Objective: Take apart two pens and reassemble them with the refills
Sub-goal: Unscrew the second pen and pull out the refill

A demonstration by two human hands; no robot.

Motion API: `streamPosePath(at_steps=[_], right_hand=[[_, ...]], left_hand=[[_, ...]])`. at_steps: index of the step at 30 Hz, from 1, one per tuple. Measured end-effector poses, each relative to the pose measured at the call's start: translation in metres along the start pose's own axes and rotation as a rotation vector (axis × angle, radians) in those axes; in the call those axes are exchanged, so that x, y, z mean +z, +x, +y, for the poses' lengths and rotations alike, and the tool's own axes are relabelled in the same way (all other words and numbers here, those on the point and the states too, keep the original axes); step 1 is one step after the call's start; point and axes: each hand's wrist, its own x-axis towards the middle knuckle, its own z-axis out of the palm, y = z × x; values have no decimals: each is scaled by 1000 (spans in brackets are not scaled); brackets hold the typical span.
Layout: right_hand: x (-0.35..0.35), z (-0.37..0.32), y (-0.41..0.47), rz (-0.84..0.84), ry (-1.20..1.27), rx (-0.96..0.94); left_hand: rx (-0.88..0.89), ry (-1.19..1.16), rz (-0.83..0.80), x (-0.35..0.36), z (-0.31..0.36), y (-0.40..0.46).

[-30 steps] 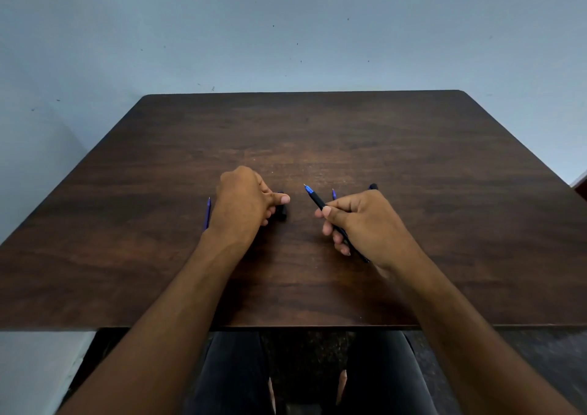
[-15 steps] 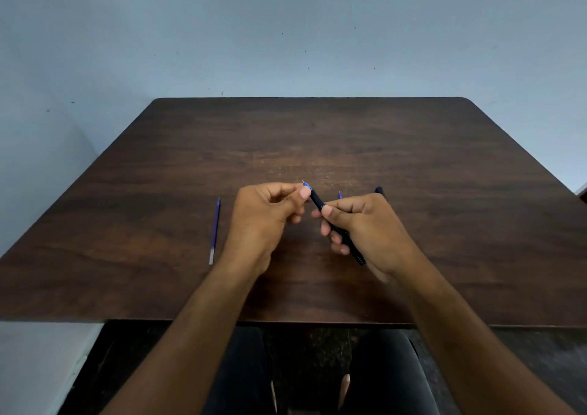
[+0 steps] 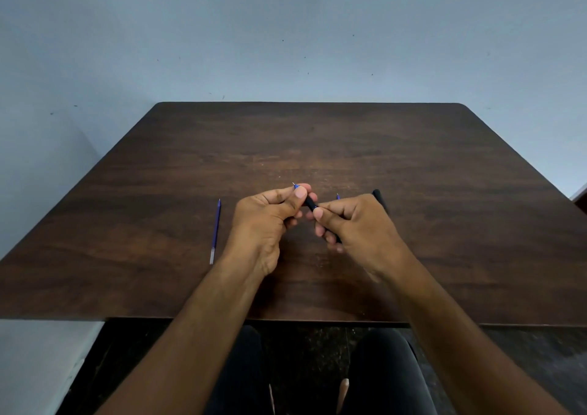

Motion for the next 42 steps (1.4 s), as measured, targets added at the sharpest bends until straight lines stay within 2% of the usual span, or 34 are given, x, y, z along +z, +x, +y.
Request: streamPosePath(at_steps=[7, 12, 14, 22, 31, 34, 38, 42], right_hand=[[2, -6, -1, 33, -157, -54], [-2, -9, 1, 31, -114, -37], [-3, -10, 2, 26, -102, -33], [0, -7, 4, 3, -29, -16], [2, -3, 0, 3, -71, -37], [2, -6, 1, 10, -73, -48], [2, -7, 3, 7, -74, -40], [6, -6, 3, 16, -65, -29]], left_hand=[[30, -34, 136, 1, -1, 0], [12, 16, -105, -4, 3, -2], [1, 49, -149, -6, 4, -3], [16, -26, -42, -5, 2, 0], [53, 6, 119, -4, -4, -3], [28, -24, 59, -6, -2, -4], [5, 14, -132, -11, 2, -6], [-18, -32, -108, -14, 1, -5]])
